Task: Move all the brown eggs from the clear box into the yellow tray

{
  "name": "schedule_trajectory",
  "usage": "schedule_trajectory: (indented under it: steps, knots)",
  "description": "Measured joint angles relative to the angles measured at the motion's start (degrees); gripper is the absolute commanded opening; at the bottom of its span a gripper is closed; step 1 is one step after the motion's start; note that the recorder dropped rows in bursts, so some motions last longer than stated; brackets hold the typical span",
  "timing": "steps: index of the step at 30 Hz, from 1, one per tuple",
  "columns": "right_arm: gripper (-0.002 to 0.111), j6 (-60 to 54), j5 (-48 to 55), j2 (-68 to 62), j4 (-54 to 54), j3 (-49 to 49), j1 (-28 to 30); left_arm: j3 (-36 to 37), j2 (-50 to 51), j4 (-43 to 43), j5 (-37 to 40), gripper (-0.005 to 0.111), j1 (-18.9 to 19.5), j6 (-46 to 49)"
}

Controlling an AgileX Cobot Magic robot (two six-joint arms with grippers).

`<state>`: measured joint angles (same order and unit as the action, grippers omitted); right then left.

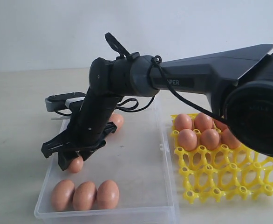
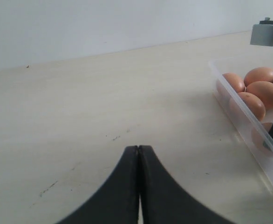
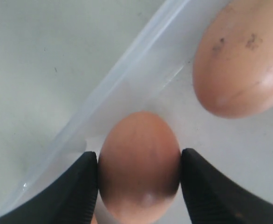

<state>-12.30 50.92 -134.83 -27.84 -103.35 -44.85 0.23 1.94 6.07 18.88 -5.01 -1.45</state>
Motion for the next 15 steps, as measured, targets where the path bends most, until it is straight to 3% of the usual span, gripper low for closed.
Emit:
schedule_trajectory:
  steps: [15]
  knots:
    - [0.052, 0.00, -3.98, -0.14, 0.00, 0.00, 0.00, 0.00, 0.00, 0.00, 0.00, 0.000, 0.00, 0.00]
